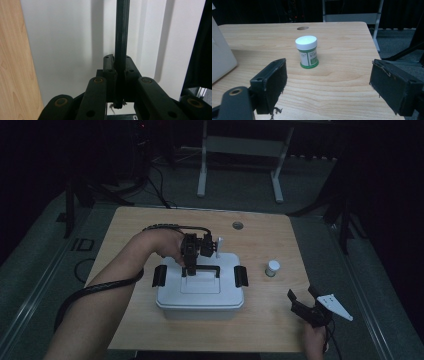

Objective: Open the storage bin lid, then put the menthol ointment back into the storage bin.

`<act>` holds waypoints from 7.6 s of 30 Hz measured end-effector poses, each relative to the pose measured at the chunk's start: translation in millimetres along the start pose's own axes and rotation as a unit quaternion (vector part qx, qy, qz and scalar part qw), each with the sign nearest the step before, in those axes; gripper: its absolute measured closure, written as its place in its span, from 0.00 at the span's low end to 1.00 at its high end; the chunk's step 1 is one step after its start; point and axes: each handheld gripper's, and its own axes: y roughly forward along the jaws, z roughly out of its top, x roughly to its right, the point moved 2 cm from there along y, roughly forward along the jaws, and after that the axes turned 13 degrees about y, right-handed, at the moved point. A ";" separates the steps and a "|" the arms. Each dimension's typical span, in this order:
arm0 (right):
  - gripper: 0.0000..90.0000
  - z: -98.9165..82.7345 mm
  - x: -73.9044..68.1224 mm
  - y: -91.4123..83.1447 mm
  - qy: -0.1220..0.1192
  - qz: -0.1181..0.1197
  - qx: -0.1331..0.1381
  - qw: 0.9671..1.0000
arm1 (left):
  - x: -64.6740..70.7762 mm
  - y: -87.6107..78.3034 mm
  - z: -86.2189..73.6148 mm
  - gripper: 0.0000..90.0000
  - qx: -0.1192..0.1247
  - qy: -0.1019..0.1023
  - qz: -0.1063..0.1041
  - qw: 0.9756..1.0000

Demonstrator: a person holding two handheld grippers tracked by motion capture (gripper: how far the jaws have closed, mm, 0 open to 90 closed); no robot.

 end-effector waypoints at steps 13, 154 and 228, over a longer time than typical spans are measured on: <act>0.16 -0.2 -0.4 0.5 -0.001 -0.001 -0.001 1.000 | 6.0 -20.7 -2.5 0.93 0.018 -0.007 0.011 1.000; 0.16 -2.7 -11.2 8.7 -0.054 0.036 -0.138 0.988 | 63.8 120.1 -265.3 0.48 0.066 -0.305 0.016 0.950; 0.18 98.6 -47.0 111.9 -0.197 -0.022 -0.586 0.785 | 70.8 110.5 -262.9 0.48 0.038 -0.299 0.003 0.954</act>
